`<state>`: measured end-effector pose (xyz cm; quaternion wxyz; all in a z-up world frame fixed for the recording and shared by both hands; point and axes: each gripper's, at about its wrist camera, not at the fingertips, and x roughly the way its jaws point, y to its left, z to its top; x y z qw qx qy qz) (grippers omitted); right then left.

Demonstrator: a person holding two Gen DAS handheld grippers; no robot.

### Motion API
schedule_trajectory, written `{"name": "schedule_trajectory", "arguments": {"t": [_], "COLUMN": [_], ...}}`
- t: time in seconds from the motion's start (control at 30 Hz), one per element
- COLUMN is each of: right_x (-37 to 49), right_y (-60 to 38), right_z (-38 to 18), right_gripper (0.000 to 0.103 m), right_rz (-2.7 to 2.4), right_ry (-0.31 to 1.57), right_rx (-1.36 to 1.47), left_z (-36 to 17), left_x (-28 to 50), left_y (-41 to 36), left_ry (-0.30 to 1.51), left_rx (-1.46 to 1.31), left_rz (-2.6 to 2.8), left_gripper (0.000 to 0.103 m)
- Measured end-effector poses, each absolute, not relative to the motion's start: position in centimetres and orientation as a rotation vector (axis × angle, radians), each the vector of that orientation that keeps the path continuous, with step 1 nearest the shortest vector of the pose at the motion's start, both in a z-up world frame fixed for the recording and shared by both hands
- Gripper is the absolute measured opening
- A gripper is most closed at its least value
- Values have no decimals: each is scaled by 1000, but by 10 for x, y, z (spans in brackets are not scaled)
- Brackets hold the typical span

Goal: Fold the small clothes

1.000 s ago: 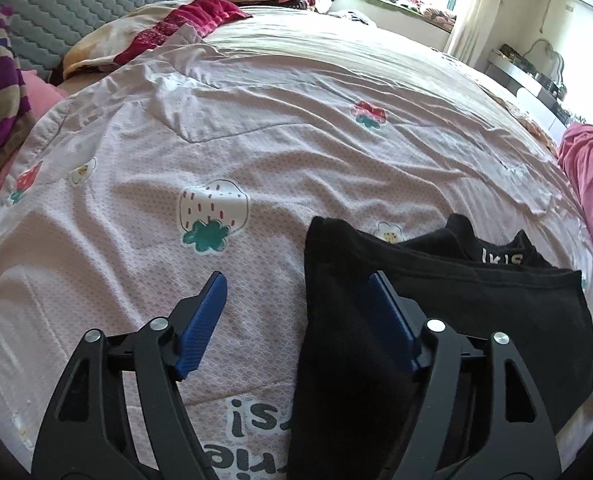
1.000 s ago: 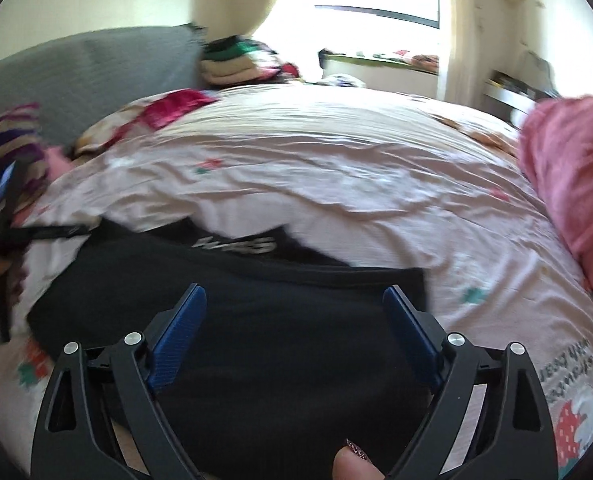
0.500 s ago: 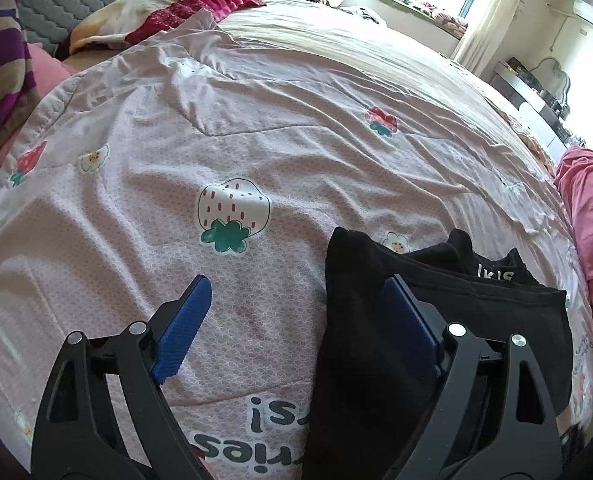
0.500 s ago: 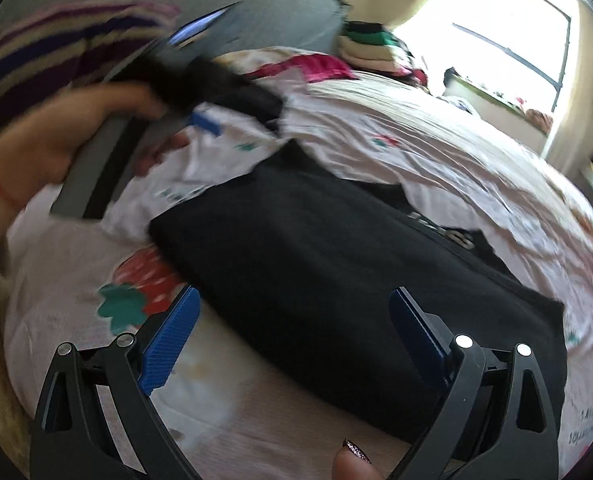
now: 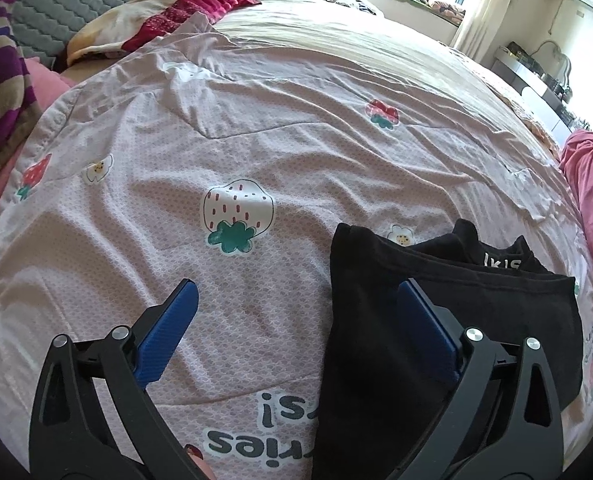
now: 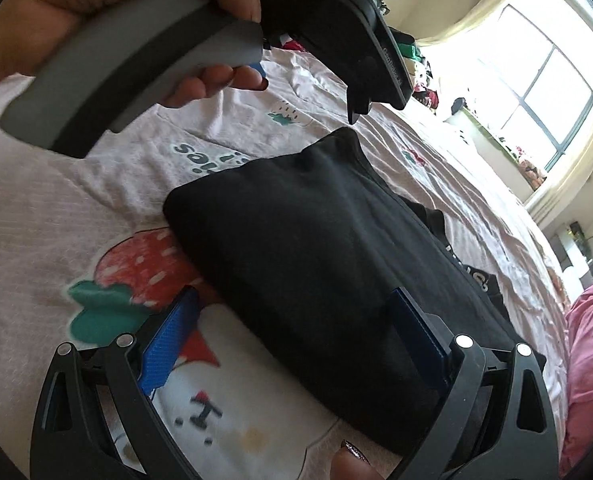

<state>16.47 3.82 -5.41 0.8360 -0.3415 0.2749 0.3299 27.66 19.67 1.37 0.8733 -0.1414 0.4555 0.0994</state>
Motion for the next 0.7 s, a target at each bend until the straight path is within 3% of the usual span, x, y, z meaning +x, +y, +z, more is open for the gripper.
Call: {"name": "schedule_trajectory", "arguments": {"t": [0.23, 0.27, 0.3, 0.37, 0.5, 0.6, 0.7], "right_x": [180, 181, 182, 184, 183, 183, 183], "right_y": [49, 49, 49, 45, 33, 22, 13], "right_z": [-56, -55, -55, -50, -38, -28, -21], "right_gripper": [93, 87, 73, 61, 23, 14, 12], "right_rz": [672, 665, 663, 675, 679, 678, 665], "right_ry": [553, 537, 531, 521, 491, 480, 457], "right_rx": [-745, -747, -750, -722, -658, -611, -594], "left_z": [11, 11, 10, 8, 3, 1, -1], "left_x": [277, 278, 279, 280, 281, 283, 284], "left_y": [200, 200, 201, 200, 195, 190, 183], "left_ry": [964, 966, 969, 979, 994, 993, 996], "left_rx": [-308, -313, -317, -323, -338, -353, -386], "left_rz": [210, 209, 206, 195, 166, 141, 88], "left_gripper": [93, 93, 93, 93, 93, 93, 93]}}
